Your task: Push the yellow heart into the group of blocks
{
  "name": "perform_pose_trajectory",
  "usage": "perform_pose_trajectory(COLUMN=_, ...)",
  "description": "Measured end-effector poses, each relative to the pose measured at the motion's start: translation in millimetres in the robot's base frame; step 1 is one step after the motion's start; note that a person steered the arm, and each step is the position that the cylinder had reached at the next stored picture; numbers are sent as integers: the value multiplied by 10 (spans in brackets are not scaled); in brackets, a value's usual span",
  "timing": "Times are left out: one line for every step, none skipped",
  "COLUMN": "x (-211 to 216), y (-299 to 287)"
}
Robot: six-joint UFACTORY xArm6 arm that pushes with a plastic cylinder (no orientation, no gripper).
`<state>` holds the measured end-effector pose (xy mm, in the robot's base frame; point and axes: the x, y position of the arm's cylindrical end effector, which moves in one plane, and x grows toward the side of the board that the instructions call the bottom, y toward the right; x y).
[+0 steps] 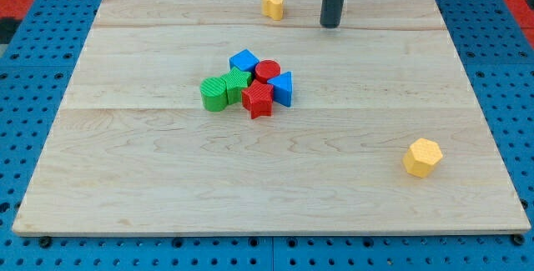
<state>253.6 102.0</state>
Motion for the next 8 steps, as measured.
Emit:
perform_pose_trajectory(x=-329, y=-133)
perform_pose_trajectory(x=-617, y=-173)
perform_pose_trajectory(x=-563, y=-701)
perform_pose_trajectory(x=-336, y=-1263)
perform_pose_trajectory(x=-225, y=-1377)
perform_pose_trajectory(x=208, y=-1391)
perform_pose_trajectory(x=274, y=-1511)
perform_pose_trajectory(x=354, y=-1536)
